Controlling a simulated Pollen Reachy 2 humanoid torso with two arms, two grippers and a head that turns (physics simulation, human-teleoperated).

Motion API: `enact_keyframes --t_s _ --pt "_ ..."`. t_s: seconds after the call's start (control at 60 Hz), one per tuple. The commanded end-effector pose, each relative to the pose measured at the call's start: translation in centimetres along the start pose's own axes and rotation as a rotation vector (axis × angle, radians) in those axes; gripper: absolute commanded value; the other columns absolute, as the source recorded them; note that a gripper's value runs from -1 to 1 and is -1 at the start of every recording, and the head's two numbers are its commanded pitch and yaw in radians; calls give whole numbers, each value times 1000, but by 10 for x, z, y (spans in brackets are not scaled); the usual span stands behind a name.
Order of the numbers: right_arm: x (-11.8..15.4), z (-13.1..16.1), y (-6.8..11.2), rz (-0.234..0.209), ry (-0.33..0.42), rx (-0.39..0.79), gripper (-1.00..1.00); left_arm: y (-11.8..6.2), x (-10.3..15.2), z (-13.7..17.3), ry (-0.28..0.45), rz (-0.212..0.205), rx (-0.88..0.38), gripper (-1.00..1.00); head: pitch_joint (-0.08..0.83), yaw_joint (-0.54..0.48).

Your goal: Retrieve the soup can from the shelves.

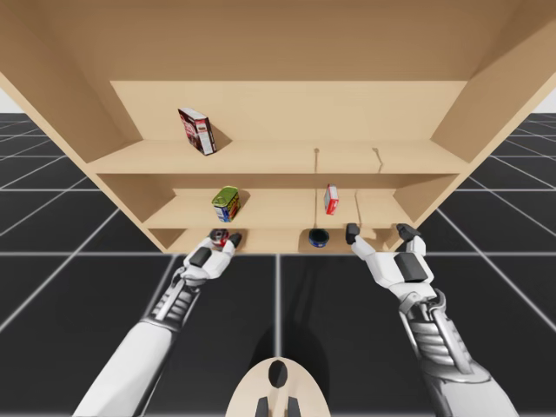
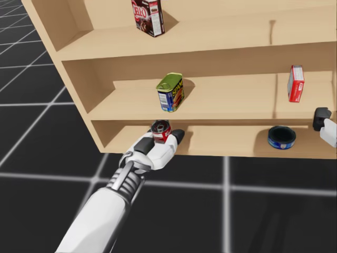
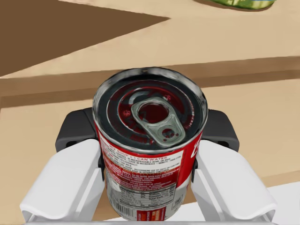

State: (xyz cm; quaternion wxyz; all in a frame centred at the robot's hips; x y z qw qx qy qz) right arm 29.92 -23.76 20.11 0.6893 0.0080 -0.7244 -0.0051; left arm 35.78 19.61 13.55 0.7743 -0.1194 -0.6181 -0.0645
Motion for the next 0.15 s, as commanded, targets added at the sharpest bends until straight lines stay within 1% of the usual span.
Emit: enact_keyframes --t_s 0.017,0.1,0.15 --pt "-2 1 4 -19 4 -1 -1000 -18 10 26 -66 -1 -49 1000 574 230" --pt "-3 1 5 -18 6 0 -1000 -16 5 48 -55 -5 -52 1000 572 229" --pt "-4 0 5 -13 8 2 -1000 -14 3 64 -50 3 -55 1000 571 228"
